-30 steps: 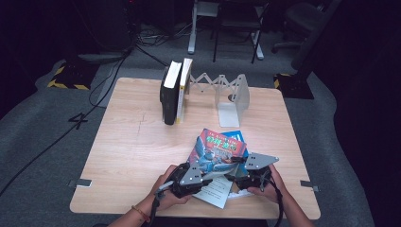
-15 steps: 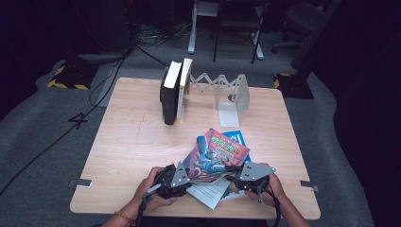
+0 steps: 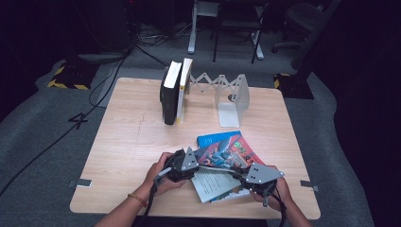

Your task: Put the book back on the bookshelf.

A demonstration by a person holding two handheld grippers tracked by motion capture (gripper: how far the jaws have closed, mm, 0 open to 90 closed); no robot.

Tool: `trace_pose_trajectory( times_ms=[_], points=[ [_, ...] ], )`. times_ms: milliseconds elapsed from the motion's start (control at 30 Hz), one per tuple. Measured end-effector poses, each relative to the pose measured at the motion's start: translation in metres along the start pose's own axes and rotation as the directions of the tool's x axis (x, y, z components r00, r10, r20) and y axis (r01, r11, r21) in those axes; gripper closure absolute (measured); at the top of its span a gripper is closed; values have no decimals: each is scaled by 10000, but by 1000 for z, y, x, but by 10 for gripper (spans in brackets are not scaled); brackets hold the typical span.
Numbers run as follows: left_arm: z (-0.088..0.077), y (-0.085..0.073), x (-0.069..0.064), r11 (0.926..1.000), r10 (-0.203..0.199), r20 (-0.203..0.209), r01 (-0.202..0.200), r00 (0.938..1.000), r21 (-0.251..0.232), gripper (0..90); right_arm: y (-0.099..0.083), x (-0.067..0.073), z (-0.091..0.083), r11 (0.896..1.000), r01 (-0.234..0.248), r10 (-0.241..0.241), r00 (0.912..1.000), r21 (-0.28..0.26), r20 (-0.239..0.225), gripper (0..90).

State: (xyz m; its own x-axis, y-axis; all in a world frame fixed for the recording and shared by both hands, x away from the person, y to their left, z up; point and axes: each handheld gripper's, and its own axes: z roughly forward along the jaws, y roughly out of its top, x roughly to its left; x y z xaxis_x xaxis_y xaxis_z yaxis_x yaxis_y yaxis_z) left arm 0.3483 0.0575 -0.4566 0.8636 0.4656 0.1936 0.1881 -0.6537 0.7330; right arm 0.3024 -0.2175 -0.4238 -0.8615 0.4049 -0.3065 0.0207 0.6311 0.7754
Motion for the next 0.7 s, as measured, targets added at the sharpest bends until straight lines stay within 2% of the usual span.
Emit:
trace_pose_trajectory(
  times_ms=[167,233,300,400,433,467,533,633,700],
  points=[
    [6,5,2,10000,-73,-90,73,9999,-18,602,0,-5,-1,9992,-394,394,9992,-38,82,827],
    [3,6,-1,9992,-250,170,255,9995,-292,553,0,-6,0,9989,-478,478,9989,2,15,826],
    [-1,11,-9,9983,16,206,-3,9998,-586,519,1,-6,1,9987,-498,498,9988,70,-36,824],
    [-7,24,-26,9922,731,533,-672,9959,-1045,493,1,-6,2,9986,-512,513,9986,111,-106,817],
    [-9,27,-30,9902,910,546,-846,9944,-1108,504,1,-6,3,9987,-486,488,9987,123,-112,813],
    [-10,29,-33,9873,1017,530,-942,9934,-1280,557,1,-6,3,9988,-464,466,9988,146,-146,804],
    [-10,32,-35,9867,1035,492,-963,9934,-1310,676,1,-5,4,9989,-448,451,9988,166,-183,789],
    [-10,29,-36,9865,1197,806,-1093,9895,-1222,741,-2,-5,4,9981,-608,611,9977,101,-281,745],
    [-10,26,-38,9871,1275,806,-1186,9886,-1072,772,-4,-6,5,9979,-639,642,9975,120,-280,672]
  ],
)
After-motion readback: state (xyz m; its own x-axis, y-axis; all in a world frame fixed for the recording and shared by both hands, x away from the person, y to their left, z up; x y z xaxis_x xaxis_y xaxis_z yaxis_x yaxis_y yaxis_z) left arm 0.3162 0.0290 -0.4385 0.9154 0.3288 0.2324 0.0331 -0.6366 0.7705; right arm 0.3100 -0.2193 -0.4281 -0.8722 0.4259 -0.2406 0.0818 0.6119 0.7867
